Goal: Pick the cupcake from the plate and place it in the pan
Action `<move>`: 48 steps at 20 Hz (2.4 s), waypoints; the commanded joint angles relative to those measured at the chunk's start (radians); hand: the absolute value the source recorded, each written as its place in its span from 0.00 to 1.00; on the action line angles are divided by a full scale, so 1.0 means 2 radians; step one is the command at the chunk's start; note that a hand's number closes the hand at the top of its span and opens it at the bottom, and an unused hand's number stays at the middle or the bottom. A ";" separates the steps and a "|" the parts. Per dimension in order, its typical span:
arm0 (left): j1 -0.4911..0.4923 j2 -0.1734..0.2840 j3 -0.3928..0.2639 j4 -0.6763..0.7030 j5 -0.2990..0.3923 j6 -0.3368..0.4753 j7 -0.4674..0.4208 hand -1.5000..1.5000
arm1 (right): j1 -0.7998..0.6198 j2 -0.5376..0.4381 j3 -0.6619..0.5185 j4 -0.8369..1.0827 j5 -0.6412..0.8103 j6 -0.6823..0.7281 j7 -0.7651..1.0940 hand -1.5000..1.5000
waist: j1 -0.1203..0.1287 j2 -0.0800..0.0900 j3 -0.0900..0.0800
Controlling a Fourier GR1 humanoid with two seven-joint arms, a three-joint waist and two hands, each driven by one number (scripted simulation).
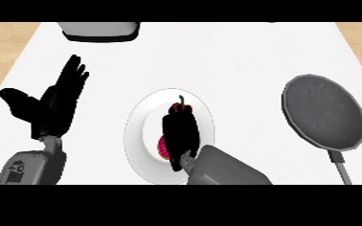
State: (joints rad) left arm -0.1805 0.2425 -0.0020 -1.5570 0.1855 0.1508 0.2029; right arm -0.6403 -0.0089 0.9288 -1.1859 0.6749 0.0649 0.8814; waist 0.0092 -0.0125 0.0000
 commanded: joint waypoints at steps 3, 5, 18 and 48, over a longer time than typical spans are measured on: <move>0.010 0.007 0.016 -0.031 -0.003 -0.008 0.027 0.50 | 0.005 0.004 -0.001 -0.027 0.030 -0.014 0.023 1.00 | 0.000 0.006 0.000; -0.013 -0.015 -0.004 -0.020 -0.014 0.011 0.034 0.50 | 0.003 0.004 0.026 -0.060 0.058 -0.038 0.061 1.00 | -0.001 0.006 0.000; 0.052 -0.005 0.018 -0.027 -0.006 -0.014 -0.004 0.50 | 0.070 -0.149 -0.024 -0.387 0.230 0.083 0.168 1.00 | -0.014 -0.001 -0.001; -0.001 -0.013 0.031 -0.034 -0.017 -0.013 0.033 0.50 | 0.281 -0.273 -0.550 -0.335 0.061 -0.045 -0.269 1.00 | -0.009 0.006 0.001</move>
State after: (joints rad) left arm -0.1672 0.2171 0.0542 -1.6060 0.1540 0.1165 0.2481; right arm -0.1925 -0.5248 -0.0641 -1.9127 0.8696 0.0574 0.5209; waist -0.0044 0.0008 0.0011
